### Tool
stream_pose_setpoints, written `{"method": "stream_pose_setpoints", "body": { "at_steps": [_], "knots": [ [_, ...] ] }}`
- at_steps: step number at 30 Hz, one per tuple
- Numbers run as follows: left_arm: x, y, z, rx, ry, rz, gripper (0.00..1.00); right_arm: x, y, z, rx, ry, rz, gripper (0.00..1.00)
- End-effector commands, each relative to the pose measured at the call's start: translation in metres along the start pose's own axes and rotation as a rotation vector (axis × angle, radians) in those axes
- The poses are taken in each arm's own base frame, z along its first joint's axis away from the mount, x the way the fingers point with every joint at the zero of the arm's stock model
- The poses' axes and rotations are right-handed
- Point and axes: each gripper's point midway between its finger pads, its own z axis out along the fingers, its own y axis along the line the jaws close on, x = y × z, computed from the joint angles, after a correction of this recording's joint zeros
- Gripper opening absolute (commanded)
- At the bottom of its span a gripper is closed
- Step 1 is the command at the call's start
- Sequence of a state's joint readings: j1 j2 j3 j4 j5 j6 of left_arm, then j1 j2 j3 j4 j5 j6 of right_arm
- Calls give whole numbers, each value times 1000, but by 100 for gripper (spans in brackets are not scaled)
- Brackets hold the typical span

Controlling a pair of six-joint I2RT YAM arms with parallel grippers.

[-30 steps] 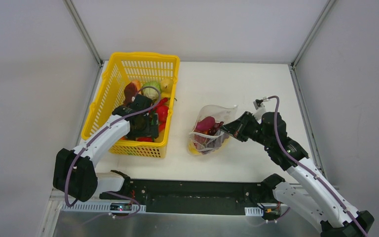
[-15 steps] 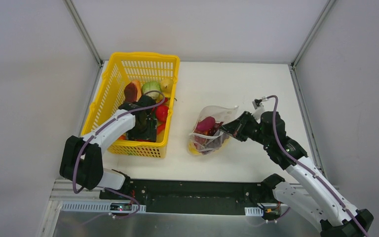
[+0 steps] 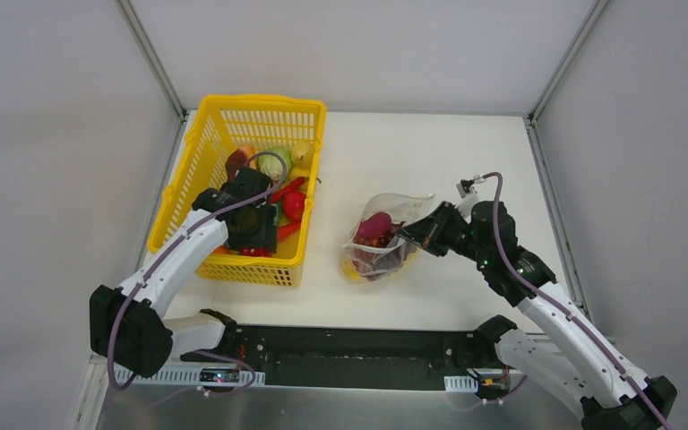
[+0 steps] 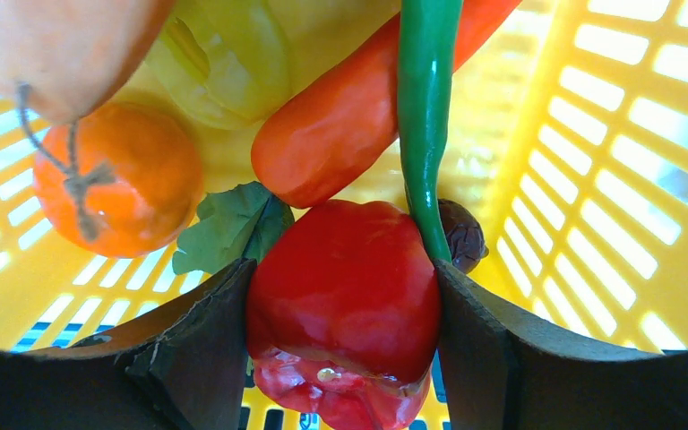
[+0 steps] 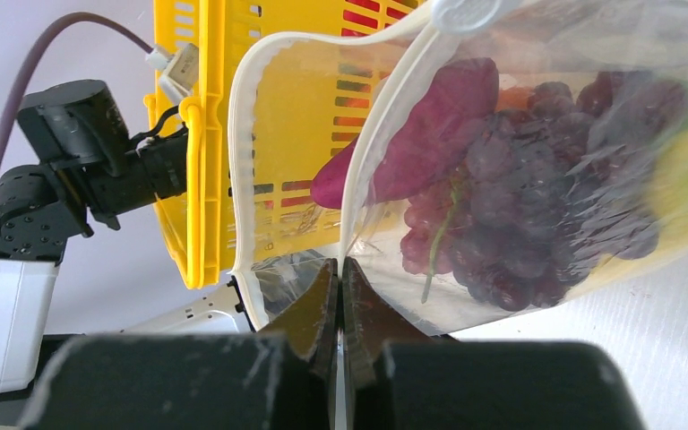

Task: Place the food in the zip-top bag and seal the zipper
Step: Adjust the fake fruit in the bin.

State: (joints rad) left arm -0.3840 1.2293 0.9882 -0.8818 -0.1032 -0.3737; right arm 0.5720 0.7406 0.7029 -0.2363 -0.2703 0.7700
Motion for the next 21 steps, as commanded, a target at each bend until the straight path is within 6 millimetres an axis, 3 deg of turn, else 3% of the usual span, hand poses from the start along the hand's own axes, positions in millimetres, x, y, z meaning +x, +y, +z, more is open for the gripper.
{"method": "stream_pose_setpoints", "body": {
  "at_steps": [1,6,9,12,17,21],
  "knots": [
    [-11,14,-18,-44,-76,-21,38,-10,24,-6,-70,-32,-12,0],
    [-17,5,-10,-8,-100,-51,40,-11,25,-8,-71,-40,-14,0],
    [-23,-5,-3,33,-111,-62,49,-12,25,-10,-68,-48,-15,0],
    [-25,-14,-2,65,-88,-68,48,-12,26,-10,-71,-44,-15,0],
    [-37,-38,-28,239,-192,-92,38,-11,25,-11,-67,-45,-11,0],
    [-41,-26,-50,211,-250,-97,46,-12,25,-12,-69,-50,-12,0]
  ]
}}
